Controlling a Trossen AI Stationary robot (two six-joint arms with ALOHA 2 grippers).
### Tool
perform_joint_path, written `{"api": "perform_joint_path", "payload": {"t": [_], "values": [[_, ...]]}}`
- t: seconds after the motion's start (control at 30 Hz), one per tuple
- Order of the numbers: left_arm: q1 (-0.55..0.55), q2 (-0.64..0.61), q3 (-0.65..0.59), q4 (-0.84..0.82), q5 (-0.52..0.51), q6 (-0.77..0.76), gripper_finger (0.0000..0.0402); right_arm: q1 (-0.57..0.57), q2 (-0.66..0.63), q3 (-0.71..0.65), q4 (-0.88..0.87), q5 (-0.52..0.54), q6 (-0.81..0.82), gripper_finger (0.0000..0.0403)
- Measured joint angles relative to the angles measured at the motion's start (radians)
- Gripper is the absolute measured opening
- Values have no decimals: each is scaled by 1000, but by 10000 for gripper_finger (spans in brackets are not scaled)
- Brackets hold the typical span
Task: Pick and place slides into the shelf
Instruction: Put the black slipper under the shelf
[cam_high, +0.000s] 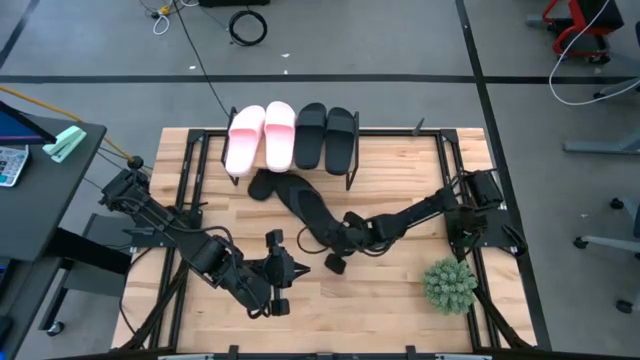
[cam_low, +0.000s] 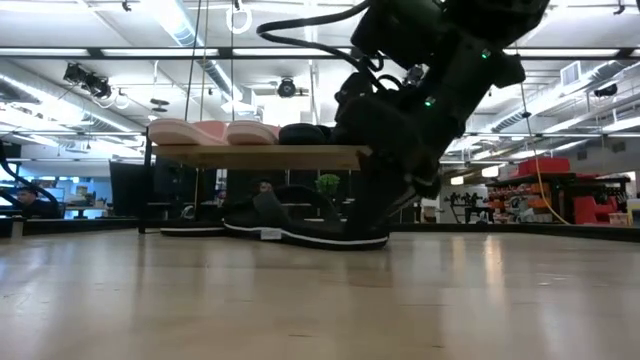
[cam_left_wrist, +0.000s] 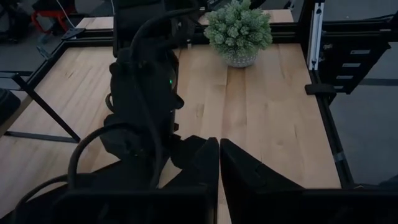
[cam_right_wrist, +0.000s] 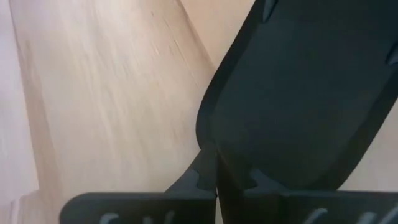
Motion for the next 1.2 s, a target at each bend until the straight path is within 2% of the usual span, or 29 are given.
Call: {"api": "perform_joint_path", "payload": {"t": [0.23, 0.33, 0.5, 0.63, 0.7, 0.8, 0.87, 1.03, 1.2], "values": [[0, 0, 0, -12, 0, -1, 19, 60, -11, -3, -6, -31, 119, 0], [0, 0, 0, -16, 0, -1, 10, 115, -7, -6, -19, -21, 98, 0], [0, 0, 0, -16, 0, -6, 4, 135, -69, 14, 5, 234, -39, 0], [-1, 0, 0, -19, 0, -51, 17, 68, -106, 31, 14, 270, -96, 0], [-2, 0, 0, -19, 0, -67, 24, 11, -108, 32, 26, 254, -95, 0], [-2, 0, 0, -19, 0, -87, 24, -78, -85, 32, 28, 134, -75, 0], [-2, 0, 0, -21, 0, -87, 19, -118, -62, 26, 27, 93, -76, 0], [-2, 0, 0, -40, 0, -88, 5, -162, -27, 27, 98, 79, -96, 0], [-3, 0, 0, -46, 0, -88, 9, -177, 50, 27, 191, 4, -99, 0]]}}
